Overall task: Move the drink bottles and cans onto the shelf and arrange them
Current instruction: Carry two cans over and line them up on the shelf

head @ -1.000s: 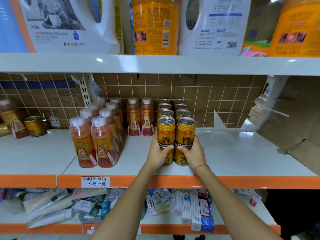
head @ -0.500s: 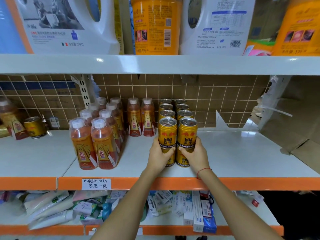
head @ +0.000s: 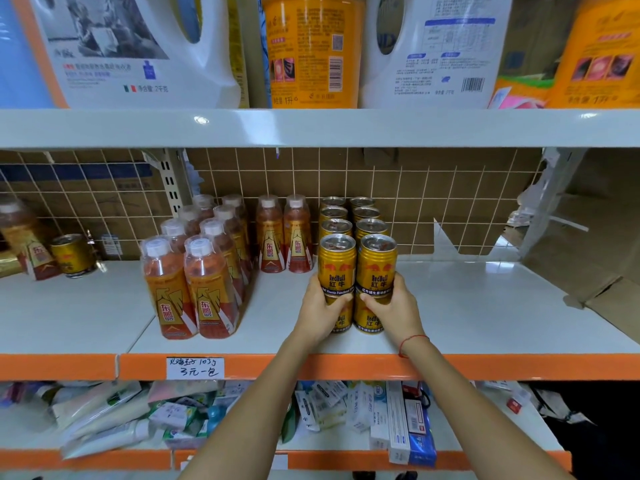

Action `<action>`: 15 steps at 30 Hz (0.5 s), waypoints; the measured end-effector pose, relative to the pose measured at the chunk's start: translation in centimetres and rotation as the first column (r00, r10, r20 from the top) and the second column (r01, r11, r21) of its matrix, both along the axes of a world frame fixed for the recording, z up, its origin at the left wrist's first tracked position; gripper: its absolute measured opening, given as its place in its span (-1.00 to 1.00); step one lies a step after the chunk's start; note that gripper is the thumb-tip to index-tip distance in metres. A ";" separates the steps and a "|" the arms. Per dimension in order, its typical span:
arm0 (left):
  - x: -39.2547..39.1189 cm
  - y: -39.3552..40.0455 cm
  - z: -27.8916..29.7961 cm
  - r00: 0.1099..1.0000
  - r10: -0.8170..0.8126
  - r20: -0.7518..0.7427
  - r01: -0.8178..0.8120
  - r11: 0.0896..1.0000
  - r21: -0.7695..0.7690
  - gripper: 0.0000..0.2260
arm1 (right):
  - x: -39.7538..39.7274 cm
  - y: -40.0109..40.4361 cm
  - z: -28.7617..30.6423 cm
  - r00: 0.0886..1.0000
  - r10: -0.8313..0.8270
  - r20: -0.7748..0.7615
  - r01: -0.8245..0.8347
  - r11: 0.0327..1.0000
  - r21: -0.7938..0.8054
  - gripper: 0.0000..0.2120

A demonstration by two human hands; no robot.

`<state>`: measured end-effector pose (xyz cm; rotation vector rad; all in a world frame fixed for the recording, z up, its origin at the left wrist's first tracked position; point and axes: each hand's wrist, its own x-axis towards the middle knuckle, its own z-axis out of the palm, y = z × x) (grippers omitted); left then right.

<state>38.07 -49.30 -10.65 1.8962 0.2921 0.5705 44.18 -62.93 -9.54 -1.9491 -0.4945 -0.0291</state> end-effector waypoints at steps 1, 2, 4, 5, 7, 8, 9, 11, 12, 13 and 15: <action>0.0 0.0 -0.1 1.000 0.001 -0.005 -0.001 1.000 -0.003 -0.49 | 0.0 0.0 0.0 1.000 0.002 -0.002 -0.002 1.000 0.002 -0.43; 0.0 0.0 -0.1 1.000 0.001 -0.009 -0.001 1.000 -0.005 -0.49 | 0.0 0.0 0.0 1.000 0.004 -0.005 -0.004 1.000 0.003 -0.43; 0.0 0.0 -0.1 1.000 0.005 -0.011 -0.005 1.000 -0.006 -0.50 | 0.1 -0.1 0.1 1.000 0.013 -0.013 -0.013 1.000 0.004 -0.43; 0.1 0.0 -0.1 1.000 0.007 -0.013 -0.007 1.000 -0.006 -0.50 | 0.1 -0.1 0.2 1.000 0.019 -0.018 -0.018 1.000 0.002 -0.43; 0.2 0.0 -0.2 1.000 0.009 -0.019 -0.009 1.000 -0.016 -0.50 | 0.2 -0.1 0.1 0.999 0.024 -0.022 -0.024 1.000 -0.003 -0.43; 0.2 0.0 -0.3 1.000 0.009 -0.019 -0.009 1.000 -0.024 -0.50 | 0.3 -0.1 0.0 0.999 0.024 -0.021 -0.024 1.000 -0.002 -0.44; 0.1 0.0 -0.3 1.000 0.010 -0.015 -0.011 1.000 -0.027 -0.51 | 0.3 0.0 -0.1 1.000 0.023 -0.020 -0.023 1.000 0.002 -0.45; 0.0 -0.1 -0.3 1.000 0.016 -0.004 -0.016 0.999 -0.038 -0.50 | 0.3 0.0 -0.3 0.999 0.023 -0.027 -0.022 1.000 0.019 -0.46; -0.1 -0.2 -0.2 1.000 0.017 0.000 -0.017 0.999 -0.047 -0.50 | 0.3 0.0 -0.4 0.999 0.023 -0.034 -0.022 0.999 0.030 -0.46; -0.1 -0.2 -0.4 1.000 0.019 -0.008 -0.019 0.998 -0.052 -0.50 | 0.2 -0.1 -0.5 0.999 0.023 -0.041 -0.022 0.999 0.040 -0.46; -0.5 -0.3 -0.4 0.999 0.034 -0.027 -0.036 0.997 -0.062 -0.52 | -0.1 -0.1 -0.9 0.998 0.026 -0.049 -0.024 0.998 0.052 -0.42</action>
